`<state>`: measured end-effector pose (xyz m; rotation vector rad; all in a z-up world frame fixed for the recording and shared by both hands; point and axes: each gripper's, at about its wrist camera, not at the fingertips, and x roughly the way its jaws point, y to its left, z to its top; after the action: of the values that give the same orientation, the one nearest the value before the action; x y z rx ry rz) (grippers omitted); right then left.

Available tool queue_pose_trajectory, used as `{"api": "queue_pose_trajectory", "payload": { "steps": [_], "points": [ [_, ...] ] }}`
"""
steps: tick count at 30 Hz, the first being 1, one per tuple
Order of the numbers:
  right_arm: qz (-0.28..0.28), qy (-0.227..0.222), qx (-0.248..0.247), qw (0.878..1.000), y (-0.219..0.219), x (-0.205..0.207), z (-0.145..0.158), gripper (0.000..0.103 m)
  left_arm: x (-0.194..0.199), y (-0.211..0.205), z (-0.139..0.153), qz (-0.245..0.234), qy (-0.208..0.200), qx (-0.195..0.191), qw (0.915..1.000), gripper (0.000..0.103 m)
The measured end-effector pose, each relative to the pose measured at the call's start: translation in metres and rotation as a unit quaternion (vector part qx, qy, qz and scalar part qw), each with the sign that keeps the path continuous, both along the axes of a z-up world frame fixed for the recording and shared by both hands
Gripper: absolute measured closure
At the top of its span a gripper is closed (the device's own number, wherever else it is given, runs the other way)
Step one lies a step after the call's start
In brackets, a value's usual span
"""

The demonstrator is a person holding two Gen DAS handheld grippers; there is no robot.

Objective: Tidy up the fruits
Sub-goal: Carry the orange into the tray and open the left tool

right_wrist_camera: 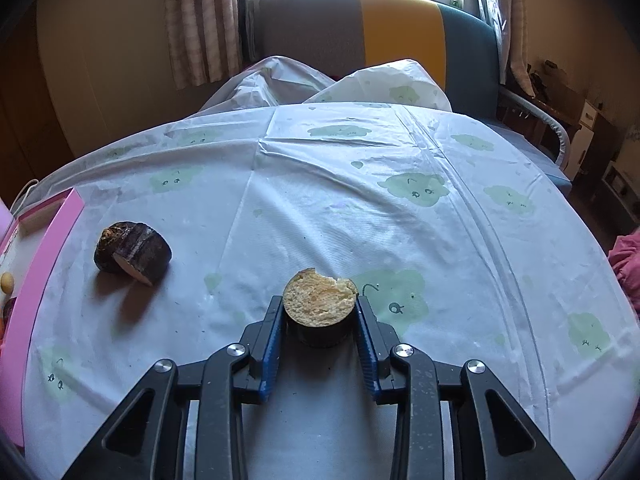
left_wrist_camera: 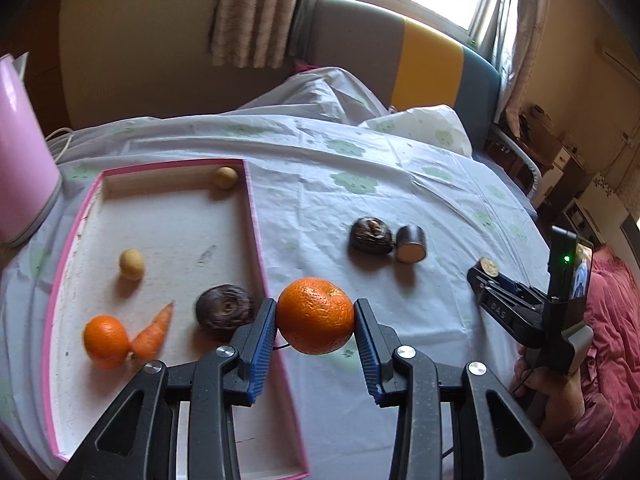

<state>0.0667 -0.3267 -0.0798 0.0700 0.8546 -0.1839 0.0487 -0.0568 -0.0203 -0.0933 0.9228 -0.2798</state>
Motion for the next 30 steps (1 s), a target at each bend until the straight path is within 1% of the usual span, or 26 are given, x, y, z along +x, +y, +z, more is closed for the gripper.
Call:
{"api": "queue_pose_trajectory", "payload": {
  "steps": [7, 11, 15, 19, 24, 27, 30],
  "points": [
    [0.0, 0.005, -0.017, 1.0, 0.004, 0.002, 0.0, 0.069, 0.0, 0.054, -0.004, 0.052, 0.005, -0.01, 0.9986, 0.064],
    [0.0, 0.009, -0.021, 1.0, 0.005, 0.002, 0.0, 0.069, 0.003, 0.099, -0.007, 0.094, 0.016, -0.029, 0.995, 0.064],
    [0.0, 0.016, -0.04, 0.999, 0.01, 0.004, -0.001, 0.069, 0.005, 0.132, -0.01, 0.122, 0.015, -0.031, 0.9919, 0.064],
    [0.001, 0.018, -0.045, 0.999, 0.011, 0.004, -0.001, 0.069, 0.01, 0.139, -0.012, 0.124, 0.006, -0.019, 0.9921, 0.064],
    [0.0, 0.013, -0.03, 0.999, 0.007, 0.002, -0.001, 0.069, 0.026, 0.132, -0.015, 0.128, 0.0, -0.001, 0.9917, 0.064],
    [0.001, 0.013, -0.03, 0.999, 0.006, 0.002, -0.001, 0.069, 0.037, 0.13, -0.019, 0.132, -0.002, 0.013, 0.9911, 0.064],
    [0.001, 0.012, -0.026, 1.0, 0.005, 0.002, -0.001, 0.069, 0.045, 0.126, -0.024, 0.128, 0.004, 0.024, 0.9915, 0.063]
  ]
}}
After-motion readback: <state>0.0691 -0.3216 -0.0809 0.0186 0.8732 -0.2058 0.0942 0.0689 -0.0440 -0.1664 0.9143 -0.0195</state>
